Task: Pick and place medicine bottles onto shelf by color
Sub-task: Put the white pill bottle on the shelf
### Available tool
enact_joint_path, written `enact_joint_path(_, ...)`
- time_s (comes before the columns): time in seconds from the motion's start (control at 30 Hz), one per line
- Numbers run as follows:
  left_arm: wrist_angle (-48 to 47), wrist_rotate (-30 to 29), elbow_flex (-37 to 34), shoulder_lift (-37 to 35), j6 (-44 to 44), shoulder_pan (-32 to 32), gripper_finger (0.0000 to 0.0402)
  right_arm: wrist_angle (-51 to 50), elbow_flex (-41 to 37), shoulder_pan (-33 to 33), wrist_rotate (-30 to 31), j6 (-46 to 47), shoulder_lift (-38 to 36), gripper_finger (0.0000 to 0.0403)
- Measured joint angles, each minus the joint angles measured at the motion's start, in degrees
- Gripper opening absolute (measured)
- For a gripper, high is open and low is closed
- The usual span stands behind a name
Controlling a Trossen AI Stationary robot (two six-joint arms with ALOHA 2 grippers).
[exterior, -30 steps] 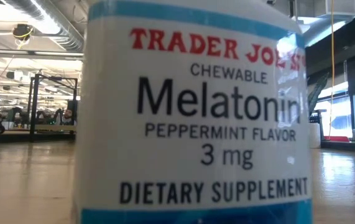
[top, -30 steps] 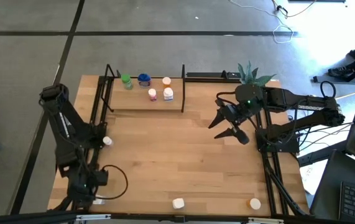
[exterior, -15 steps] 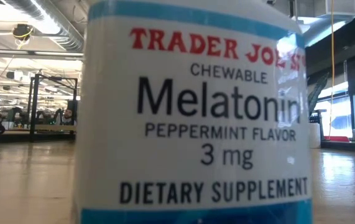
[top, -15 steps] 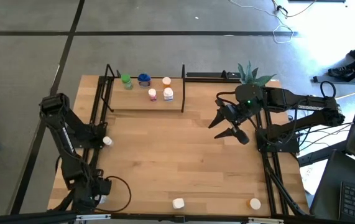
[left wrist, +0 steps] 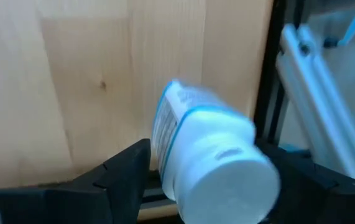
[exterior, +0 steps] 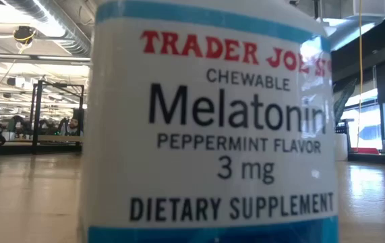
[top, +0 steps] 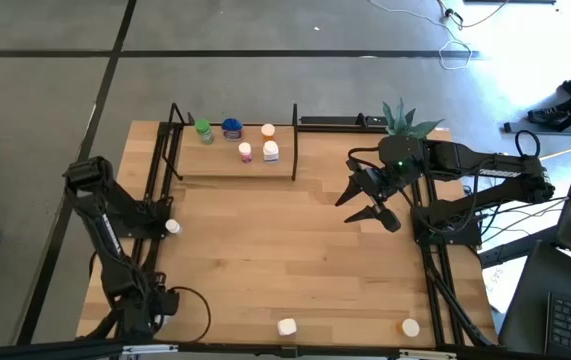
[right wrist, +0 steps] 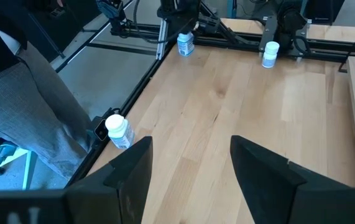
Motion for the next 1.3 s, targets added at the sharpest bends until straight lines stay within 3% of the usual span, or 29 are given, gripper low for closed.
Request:
enact_joint_path(0.17,0.0,3.0,0.0,1.4,-1.4,-0.1,0.0267,0.0,0.0,0.0,0.0,0.0,0.0,0.0218)
enact_joint_path(0.6,2.2,2.5,0.0,1.4,-1.9,-0.1,0.0267,0.0,0.0,0.0,0.0,0.0,0.0,0.0218)
enact_joint_path(0.93,2.9,-3.9,-0.1,1.4,1.6,-0.1,0.0266,0.0,0.0,0.0,0.0,0.0,0.0,0.0218)
enact_joint_path(1.07,2.4,-3.6,-0.1,1.4,2.0,-0.1,0.0245,0.0,0.0,0.0,0.0,0.0,0.0,0.0218)
enact_joint_path(1.3,2.6,-3.2,-0.1,1.3,-0.7,0.7,0.0175,0.0,0.0,0.0,0.0,0.0,0.0,0.0218)
